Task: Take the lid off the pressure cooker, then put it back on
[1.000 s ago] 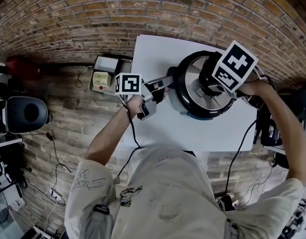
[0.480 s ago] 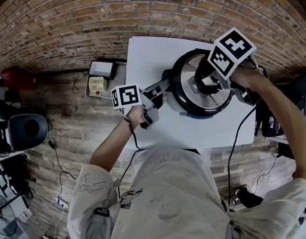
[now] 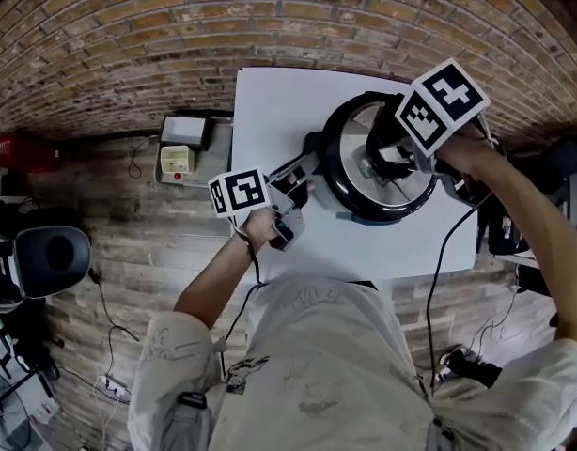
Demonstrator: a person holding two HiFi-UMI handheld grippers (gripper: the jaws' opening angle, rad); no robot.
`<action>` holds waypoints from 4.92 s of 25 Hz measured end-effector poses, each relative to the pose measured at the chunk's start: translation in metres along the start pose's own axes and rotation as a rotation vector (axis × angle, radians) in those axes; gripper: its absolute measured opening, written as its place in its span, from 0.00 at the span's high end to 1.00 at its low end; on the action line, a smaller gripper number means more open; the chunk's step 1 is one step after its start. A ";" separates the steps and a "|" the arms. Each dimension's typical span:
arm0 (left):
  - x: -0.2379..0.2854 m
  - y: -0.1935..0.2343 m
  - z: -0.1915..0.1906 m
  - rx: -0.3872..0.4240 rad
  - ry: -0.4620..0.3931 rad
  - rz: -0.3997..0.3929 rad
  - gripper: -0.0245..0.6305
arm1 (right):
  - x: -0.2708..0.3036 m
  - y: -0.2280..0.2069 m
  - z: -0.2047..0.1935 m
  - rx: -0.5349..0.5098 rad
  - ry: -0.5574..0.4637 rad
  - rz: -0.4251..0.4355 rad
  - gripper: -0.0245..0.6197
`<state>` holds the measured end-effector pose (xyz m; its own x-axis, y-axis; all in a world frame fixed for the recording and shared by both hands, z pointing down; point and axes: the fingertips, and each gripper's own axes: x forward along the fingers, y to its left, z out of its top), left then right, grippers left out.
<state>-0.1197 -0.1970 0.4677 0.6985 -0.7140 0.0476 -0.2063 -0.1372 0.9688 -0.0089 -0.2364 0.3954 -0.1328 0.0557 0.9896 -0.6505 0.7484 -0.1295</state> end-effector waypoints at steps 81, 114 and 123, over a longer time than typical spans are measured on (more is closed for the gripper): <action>-0.009 0.007 0.008 -0.049 -0.202 0.031 0.81 | -0.068 -0.103 -0.187 0.008 -0.076 0.006 0.51; -0.015 0.008 0.012 -0.059 -0.318 0.059 0.81 | 0.101 -0.141 -0.258 0.043 0.022 -0.033 0.51; -0.015 0.008 0.011 -0.068 -0.319 0.047 0.82 | 0.138 -0.144 -0.253 0.010 0.060 -0.081 0.51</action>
<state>-0.1393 -0.1954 0.4724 0.4373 -0.8990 0.0241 -0.1789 -0.0607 0.9820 0.2559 -0.1694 0.5668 -0.0350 0.0351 0.9988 -0.6645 0.7457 -0.0495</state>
